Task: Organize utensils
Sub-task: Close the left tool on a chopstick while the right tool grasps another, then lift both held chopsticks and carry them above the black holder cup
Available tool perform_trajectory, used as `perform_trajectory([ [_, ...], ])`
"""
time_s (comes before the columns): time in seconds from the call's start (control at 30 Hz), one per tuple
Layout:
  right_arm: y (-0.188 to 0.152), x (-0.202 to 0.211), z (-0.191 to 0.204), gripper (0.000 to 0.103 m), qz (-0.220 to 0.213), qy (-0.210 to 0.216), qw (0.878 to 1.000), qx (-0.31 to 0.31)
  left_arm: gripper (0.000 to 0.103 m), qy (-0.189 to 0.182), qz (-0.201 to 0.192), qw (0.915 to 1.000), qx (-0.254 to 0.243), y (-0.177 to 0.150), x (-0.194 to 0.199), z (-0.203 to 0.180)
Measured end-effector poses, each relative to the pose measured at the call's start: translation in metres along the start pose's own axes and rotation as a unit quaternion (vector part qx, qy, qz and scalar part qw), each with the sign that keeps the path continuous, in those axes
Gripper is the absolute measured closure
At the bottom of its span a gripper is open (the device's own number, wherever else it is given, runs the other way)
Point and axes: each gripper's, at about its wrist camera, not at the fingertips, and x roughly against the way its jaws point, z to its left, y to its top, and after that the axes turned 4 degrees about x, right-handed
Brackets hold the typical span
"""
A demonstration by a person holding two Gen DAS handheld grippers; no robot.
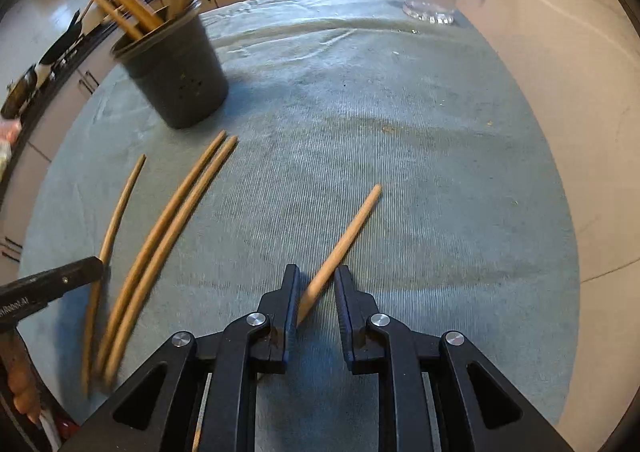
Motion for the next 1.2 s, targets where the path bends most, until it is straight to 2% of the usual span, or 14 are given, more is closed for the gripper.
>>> perform_trajectory([
  [0.07, 0.013, -0.005, -0.005, 0.085, 0.007, 0.002, 1.000, -0.010, 0.078, 0.020, 0.005, 0.9998, -0.005, 0.010, -0.004, -0.003],
  [0.3, 0.043, -0.017, -0.008, 0.085, 0.024, -0.006, 0.999, -0.027, 0.078, 0.041, 0.007, 0.9991, -0.011, 0.045, -0.016, -0.014],
  [0.4, 0.047, -0.020, -0.001, 0.087, 0.021, -0.009, 0.999, -0.027, 0.078, 0.041, -0.007, 0.9990, -0.015, 0.049, -0.021, -0.022],
  [0.47, 0.048, -0.021, 0.002, 0.093, 0.013, -0.011, 1.000, -0.025, 0.078, 0.024, -0.021, 0.9994, -0.015, 0.047, -0.021, -0.022],
  [0.5, 0.048, -0.021, 0.003, 0.094, 0.009, -0.009, 1.000, -0.024, 0.081, 0.021, -0.028, 0.9993, -0.016, 0.045, -0.020, -0.021],
  [0.57, 0.048, -0.020, 0.003, 0.095, 0.000, -0.009, 1.000, -0.025, 0.098, 0.018, -0.037, 0.9989, -0.024, 0.039, -0.022, -0.019],
  [0.67, 0.046, -0.018, 0.000, 0.096, -0.012, 0.014, 0.999, -0.035, 0.098, 0.001, -0.047, 0.9988, -0.017, 0.035, -0.019, -0.012],
  [0.8, 0.046, 0.001, -0.006, 0.097, -0.061, 0.055, 0.995, -0.052, 0.098, -0.029, -0.068, 0.9972, -0.007, 0.031, 0.005, -0.003],
  [0.97, 0.037, 0.051, -0.002, 0.097, -0.141, 0.080, 0.986, -0.040, 0.098, -0.051, -0.132, 0.9893, -0.036, 0.018, 0.054, -0.012],
  [1.2, 0.009, 0.111, 0.010, 0.097, -0.227, 0.097, 0.969, -0.030, 0.098, -0.047, -0.245, 0.9654, -0.077, -0.029, 0.120, -0.027],
])
